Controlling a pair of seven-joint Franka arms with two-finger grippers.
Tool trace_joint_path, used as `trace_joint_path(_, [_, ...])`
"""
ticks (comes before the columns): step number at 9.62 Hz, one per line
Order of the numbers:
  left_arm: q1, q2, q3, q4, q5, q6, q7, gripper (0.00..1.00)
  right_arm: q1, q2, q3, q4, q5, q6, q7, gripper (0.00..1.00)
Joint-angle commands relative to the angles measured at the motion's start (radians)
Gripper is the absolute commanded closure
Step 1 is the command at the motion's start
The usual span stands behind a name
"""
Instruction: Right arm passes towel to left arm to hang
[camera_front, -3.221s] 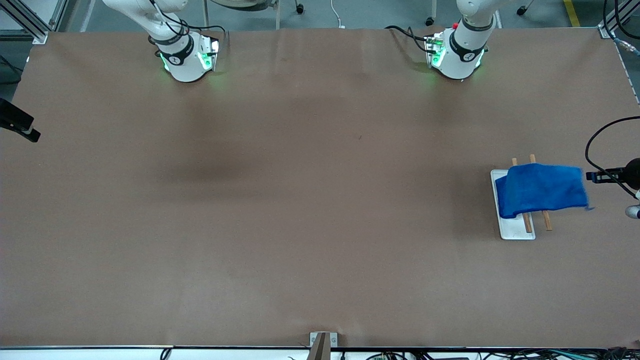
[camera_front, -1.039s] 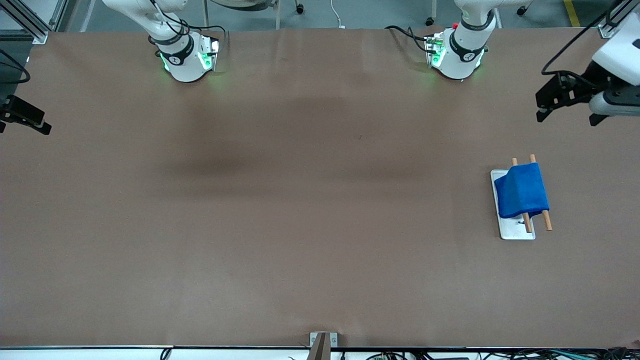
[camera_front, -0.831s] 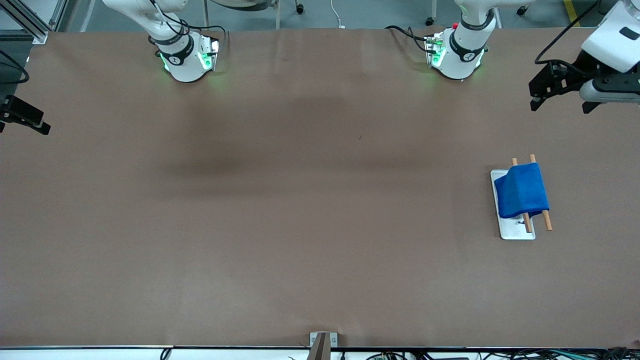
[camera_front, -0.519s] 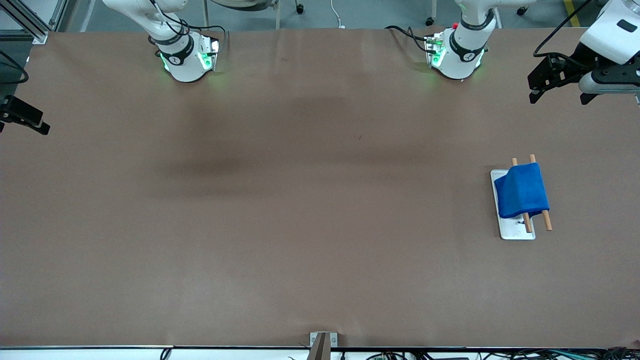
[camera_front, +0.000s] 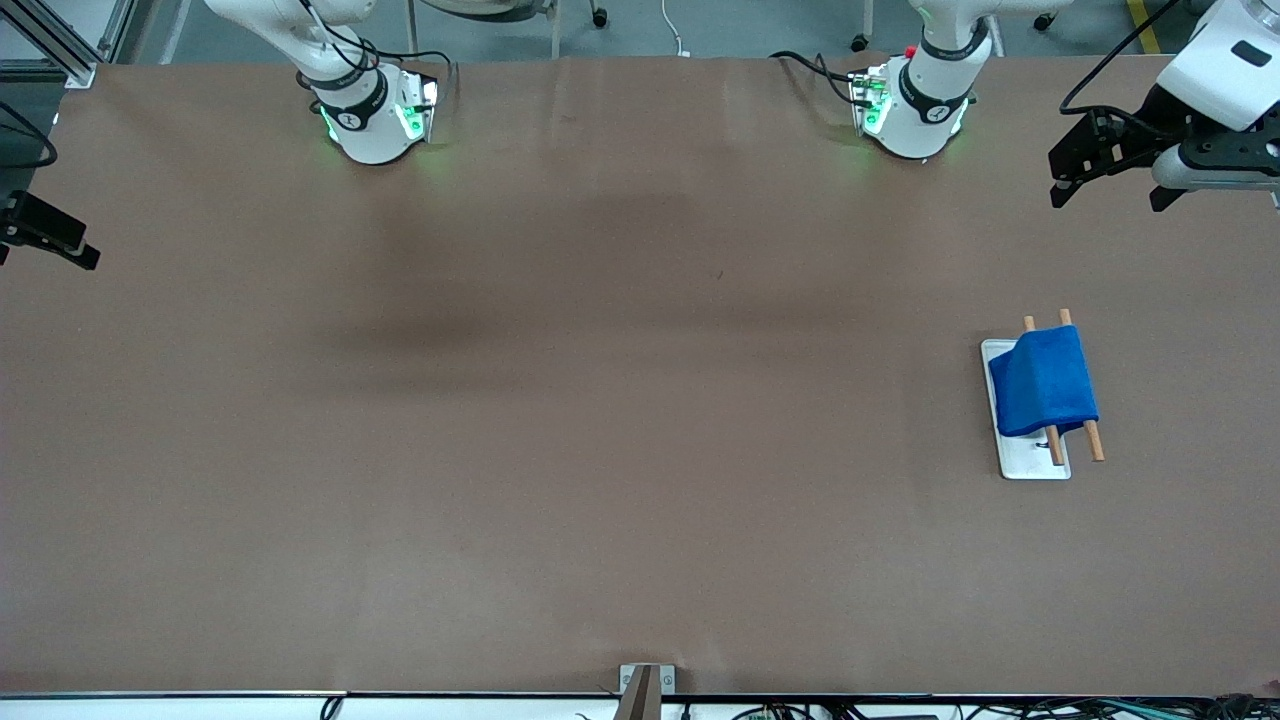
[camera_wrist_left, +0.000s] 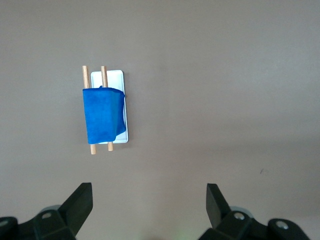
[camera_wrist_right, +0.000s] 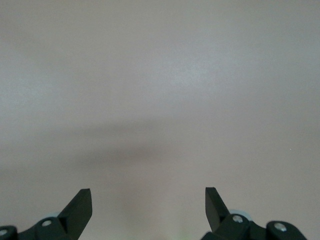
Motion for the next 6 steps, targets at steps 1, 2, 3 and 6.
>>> trace_joint_path(1, [0.0, 0.055, 0.004, 0.026, -0.013, 0.0, 0.011, 0.0, -0.008, -0.016, 0.006, -0.017, 0.0, -0.004, 0.013, 0.0])
trace_joint_path(2, [0.0, 0.076, 0.004, 0.047, -0.012, 0.0, 0.011, 0.0, -0.008, -0.016, 0.006, -0.017, 0.0, -0.004, 0.013, 0.0])
trace_joint_path(3, [-0.002, 0.088, 0.004, 0.066, -0.012, -0.002, 0.001, 0.0, -0.008, -0.016, 0.006, -0.017, 0.0, -0.006, 0.013, 0.0])
trace_joint_path(6, [-0.005, 0.089, 0.001, 0.067, -0.013, -0.005, -0.007, 0.0, -0.01, -0.016, 0.005, -0.017, 0.0, -0.006, 0.013, 0.0])
